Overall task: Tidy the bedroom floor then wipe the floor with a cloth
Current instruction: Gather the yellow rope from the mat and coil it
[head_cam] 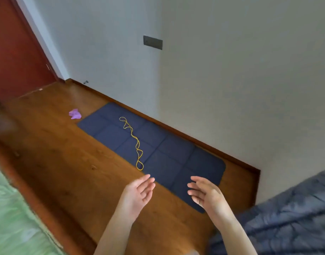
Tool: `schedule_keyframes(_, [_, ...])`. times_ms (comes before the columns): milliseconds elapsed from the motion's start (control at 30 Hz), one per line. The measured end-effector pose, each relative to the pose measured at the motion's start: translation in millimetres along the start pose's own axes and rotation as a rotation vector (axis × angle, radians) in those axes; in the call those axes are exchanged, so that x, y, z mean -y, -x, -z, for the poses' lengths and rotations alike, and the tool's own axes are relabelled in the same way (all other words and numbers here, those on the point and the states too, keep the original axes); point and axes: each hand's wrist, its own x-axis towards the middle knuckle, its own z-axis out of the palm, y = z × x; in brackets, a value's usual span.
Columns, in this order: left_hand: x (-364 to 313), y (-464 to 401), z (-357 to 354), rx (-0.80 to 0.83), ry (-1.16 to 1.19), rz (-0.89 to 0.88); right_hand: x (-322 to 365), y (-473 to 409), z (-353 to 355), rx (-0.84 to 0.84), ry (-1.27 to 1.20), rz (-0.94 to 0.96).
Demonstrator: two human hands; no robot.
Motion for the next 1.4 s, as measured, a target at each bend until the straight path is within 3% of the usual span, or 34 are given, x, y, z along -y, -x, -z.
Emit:
schedule_keyframes(433, [-107,-83,46,-0.340,0.298,-0.072,67,-195,-151,0.224,0.289,-0.100])
schedule_keyframes(667, [-211,-137,19,-0.336,0.380,-0.273,137,-287,-227,0.341,0.354,0.001])
schedule_keyframes(867, [-257,-165,30,-0.395,0.469,-0.352,145,-333,-283,0.472,0.412,-0.044])
schedule_keyframes(1133, [-313,-197,102,-0.448,0.581,-0.323,137,-376,-390,0.491,0.365,-0.116])
schedule_keyframes(1400, [-462,-242,199,-0.362,0.526,-0.420,150,-416,-534,0.492,0.145,-0.144])
